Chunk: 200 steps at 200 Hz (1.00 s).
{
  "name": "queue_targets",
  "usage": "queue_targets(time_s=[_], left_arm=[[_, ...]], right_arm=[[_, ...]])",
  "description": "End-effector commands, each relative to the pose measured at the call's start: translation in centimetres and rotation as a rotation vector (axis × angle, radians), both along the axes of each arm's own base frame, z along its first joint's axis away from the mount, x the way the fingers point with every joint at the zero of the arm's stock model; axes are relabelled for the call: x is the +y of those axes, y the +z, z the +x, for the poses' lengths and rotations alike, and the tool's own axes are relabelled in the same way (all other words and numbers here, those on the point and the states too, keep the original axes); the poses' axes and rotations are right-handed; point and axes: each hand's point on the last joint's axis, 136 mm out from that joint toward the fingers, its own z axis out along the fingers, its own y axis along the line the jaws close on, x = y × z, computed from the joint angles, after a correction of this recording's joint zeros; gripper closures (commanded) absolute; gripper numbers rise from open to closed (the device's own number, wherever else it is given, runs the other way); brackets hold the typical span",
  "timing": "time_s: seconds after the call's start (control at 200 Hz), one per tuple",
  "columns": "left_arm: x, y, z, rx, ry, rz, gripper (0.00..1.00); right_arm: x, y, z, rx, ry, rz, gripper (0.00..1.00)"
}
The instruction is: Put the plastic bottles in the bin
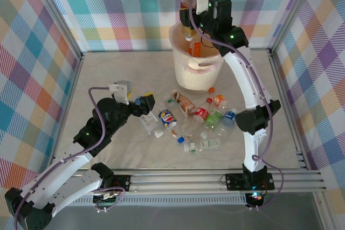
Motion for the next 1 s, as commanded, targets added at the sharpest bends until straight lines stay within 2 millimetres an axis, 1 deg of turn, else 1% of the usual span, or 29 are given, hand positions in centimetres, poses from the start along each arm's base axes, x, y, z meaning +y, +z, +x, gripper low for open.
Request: queue_targets(time_s=[0.0, 0.09, 0.195, 0.38, 0.65, 0.75, 0.995], left_arm=[[1.5, -0.8, 0.1, 0.028, 0.077, -0.001, 0.0], [2.1, -1.2, 0.2, 0.038, 0.11, -0.002, 0.0], [2.6, -1.5, 0.3, 0.05, 0.141, 0.0, 0.0], [3.4, -2.0, 0.6, 0.063, 0.195, -0.001, 0.0], [3.9, -3.1, 0.9, 0.099, 0.233, 0.013, 0.0], [4.0, -3.5, 1.0, 0.113, 0.244, 0.014, 0.0], [4.2, -3.6, 1.1, 0.123, 0.265, 0.017, 0.0]], right_arm=[[-1.7, -1.7, 1.3, 0.064, -0.052, 0.003, 0.54], [-2.1, -4.1, 2.4, 0.144, -0.042, 0.037, 0.54], [-2.2, -6.9, 3.1, 0.228, -0.03, 0.045, 0.55], [-1.7, -10.7, 3.1, 0.343, 0.01, 0.03, 0.53], [-0.3, -14.7, 2.2, 0.475, 0.096, 0.021, 0.51], [-0.2, -15.9, 2.3, 0.505, 0.102, 0.012, 0.49], [0.0, -18.7, 2.3, 0.571, 0.113, -0.012, 0.46]])
